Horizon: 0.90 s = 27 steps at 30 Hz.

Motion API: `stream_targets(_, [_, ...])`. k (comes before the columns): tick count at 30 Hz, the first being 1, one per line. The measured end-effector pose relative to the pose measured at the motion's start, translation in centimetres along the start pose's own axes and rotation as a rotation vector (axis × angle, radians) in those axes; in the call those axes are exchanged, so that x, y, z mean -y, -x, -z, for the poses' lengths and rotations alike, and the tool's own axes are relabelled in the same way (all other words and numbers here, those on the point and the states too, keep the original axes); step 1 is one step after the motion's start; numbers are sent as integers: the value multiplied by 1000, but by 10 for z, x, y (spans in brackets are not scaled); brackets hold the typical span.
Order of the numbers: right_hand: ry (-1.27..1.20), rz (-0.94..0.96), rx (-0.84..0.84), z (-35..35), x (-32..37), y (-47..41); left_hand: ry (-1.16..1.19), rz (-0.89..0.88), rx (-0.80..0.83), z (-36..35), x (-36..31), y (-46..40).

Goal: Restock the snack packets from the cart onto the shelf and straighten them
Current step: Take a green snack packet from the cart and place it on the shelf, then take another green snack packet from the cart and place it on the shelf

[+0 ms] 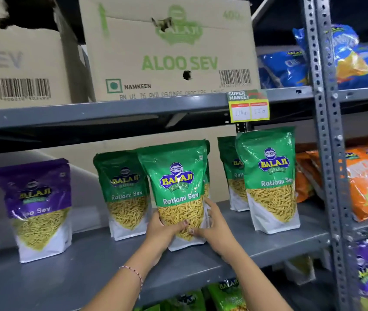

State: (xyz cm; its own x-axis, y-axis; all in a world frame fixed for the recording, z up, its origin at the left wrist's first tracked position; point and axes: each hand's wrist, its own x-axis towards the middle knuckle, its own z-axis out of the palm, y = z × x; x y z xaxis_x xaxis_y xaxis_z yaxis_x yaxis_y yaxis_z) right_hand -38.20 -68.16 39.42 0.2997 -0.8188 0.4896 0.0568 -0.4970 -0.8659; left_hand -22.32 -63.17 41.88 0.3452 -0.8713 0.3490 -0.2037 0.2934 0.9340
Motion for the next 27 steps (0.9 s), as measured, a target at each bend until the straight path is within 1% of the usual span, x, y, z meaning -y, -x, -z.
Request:
stream_targets(6, [-53, -2, -11, 10, -8, -5, -31, 31, -2, -17, 2, -5])
stream_targets(9, [-33, -1, -53, 19, -9, -3, -20, 42, 16, -20, -3, 4])
stream_targets(10, [-23, 8, -73, 19, -7, -2, -1, 53, -10, -13, -4, 10])
stream_targets(12, [-3, 83, -212, 22, 2, 5, 52, 27, -58, 2, -13, 28])
stream_targets(13, [-4, 161, -305, 24, 6, 11, 97, 22, -61, 12, -20, 39])
stream_targets(15, [-57, 298, -431, 13, 22, 34, 195, 20, -74, 47, -34, 70])
stream_targets(16, [-94, 332, -413, -3, 22, 42, 231, 21, -102, 75, -35, 91])
stream_targets(17, [-117, 359, -356, -22, 26, 53, 264, 41, -117, 101, -33, 111])
stream_targets(18, [-165, 336, -304, -50, 27, 69, 314, 79, -132, 129, -27, 138])
stream_targets(19, [-225, 315, -291, -74, 27, 87, 356, 107, -141, 147, -20, 157])
stream_targets(20, [-271, 304, -227, -109, 26, 111, 400, 151, -192, 170, -8, 180])
stream_targets(21, [-277, 331, -119, -148, 24, 138, 406, 195, -254, 195, 6, 206])
stream_targets(23, [-193, 411, 171, -227, 20, 194, 364, 282, -393, 248, 34, 264])
stream_targets(26, [-171, 316, 602, -320, 6, 264, 255, 464, -682, 325, 86, 366])
stream_targets(27, [-153, 280, 720, -344, -3, 282, 237, 509, -779, 344, 100, 400])
